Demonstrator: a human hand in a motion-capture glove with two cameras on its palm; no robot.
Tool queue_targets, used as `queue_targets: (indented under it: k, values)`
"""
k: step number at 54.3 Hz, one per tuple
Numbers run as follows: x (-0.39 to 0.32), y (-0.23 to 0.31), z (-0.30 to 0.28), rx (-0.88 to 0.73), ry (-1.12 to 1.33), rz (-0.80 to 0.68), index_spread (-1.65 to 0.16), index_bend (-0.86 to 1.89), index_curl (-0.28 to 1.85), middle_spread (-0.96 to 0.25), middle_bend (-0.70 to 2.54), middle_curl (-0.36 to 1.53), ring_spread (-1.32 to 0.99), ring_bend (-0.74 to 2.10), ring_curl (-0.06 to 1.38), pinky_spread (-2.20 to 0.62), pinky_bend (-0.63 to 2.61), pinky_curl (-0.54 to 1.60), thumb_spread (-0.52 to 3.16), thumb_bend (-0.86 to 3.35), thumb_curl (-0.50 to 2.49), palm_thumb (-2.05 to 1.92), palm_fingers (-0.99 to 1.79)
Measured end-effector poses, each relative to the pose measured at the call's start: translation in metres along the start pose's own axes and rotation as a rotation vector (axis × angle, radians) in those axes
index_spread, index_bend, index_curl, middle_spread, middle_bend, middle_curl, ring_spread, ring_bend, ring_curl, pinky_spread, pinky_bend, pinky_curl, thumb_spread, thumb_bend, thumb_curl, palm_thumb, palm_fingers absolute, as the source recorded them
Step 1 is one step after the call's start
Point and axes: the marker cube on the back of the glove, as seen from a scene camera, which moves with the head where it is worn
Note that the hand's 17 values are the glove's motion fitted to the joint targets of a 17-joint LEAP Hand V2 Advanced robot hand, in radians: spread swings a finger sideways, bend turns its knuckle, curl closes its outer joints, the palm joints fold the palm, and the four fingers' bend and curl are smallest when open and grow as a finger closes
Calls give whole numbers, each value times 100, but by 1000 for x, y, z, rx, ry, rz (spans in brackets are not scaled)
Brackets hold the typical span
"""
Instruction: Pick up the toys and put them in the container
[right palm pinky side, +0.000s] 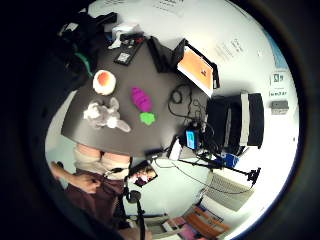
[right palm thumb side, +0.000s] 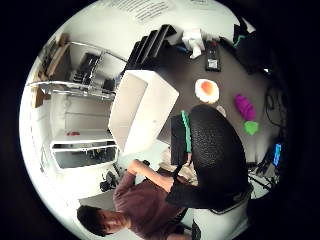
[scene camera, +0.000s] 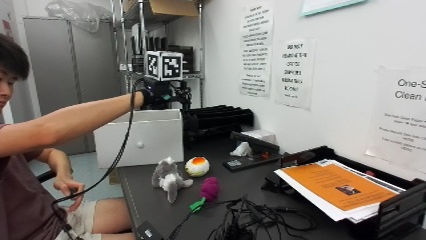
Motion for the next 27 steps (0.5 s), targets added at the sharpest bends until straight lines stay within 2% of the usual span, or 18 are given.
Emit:
queue_targets:
  k: [6,12,22,27]
  values:
    - [9,-16,5,-12,11,43,-13,13,7,-4,18,5,-19,65,18,-15,60,19,86,4,3,3,63]
    - [21,-30,14,-19,12,102,-18,13,9,-8,18,9,-24,74,24,-16,65,24,115,4,7,0,48]
    - [33,-40,23,-30,46,140,-21,12,11,-12,22,15,-27,77,27,-14,73,29,137,0,12,-2,30]
    - [38,-49,28,-44,82,162,-22,10,12,-13,20,18,-24,72,26,-9,80,32,141,-2,14,-4,9]
